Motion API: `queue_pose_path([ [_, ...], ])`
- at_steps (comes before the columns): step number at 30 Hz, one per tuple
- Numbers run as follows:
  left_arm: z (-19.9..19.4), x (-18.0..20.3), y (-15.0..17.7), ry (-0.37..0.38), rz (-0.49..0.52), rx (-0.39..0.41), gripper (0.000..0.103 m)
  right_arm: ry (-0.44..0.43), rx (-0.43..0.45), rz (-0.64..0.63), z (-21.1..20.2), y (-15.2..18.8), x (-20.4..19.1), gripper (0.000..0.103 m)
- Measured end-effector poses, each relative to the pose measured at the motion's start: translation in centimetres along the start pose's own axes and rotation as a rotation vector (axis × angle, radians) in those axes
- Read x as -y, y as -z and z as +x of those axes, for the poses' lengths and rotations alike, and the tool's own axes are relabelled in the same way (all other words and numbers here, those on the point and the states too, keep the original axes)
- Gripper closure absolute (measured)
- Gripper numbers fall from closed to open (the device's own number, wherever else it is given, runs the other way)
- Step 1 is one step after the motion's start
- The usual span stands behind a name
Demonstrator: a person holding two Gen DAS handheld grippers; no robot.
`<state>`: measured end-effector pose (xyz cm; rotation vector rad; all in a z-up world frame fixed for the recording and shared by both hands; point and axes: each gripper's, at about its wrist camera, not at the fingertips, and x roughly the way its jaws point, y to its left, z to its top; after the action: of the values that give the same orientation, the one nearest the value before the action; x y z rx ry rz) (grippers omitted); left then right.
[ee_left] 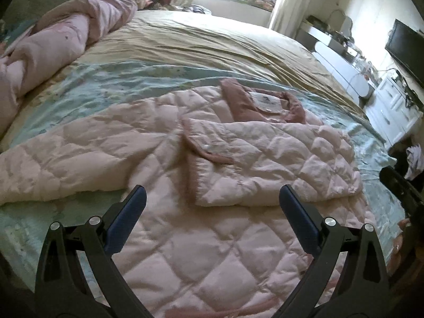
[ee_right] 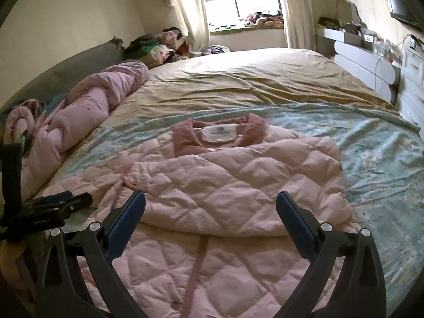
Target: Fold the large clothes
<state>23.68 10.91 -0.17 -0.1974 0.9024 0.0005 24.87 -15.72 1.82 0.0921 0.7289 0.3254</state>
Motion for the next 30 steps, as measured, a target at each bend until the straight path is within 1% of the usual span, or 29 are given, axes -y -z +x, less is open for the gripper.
queue_pose_path([
  [10, -1.9, -4.6, 0.5, -0.075, -0.039, 0.043, 0.009, -0.033, 0.009, -0.069, 0.5, -0.4, -5.3, 0.004],
  [16, -2.3, -8.3, 1.0, -0.098, -0.099, 0.044, 0.009, -0.051, -0.002, -0.115, 1.5, -0.4, -8.7, 0.004],
  [25, -2.3, -13.9, 2.1, -0.176, -0.174, 0.046, 0.009, -0.094, -0.017, -0.180, 3.5, -0.2, -13.9, 0.004],
  [30, -2.1, -17.2, 2.7, -0.201, -0.226, 0.039, 0.009, -0.104, -0.037, -0.211, 4.8, 0.3, -16.4, 0.004],
])
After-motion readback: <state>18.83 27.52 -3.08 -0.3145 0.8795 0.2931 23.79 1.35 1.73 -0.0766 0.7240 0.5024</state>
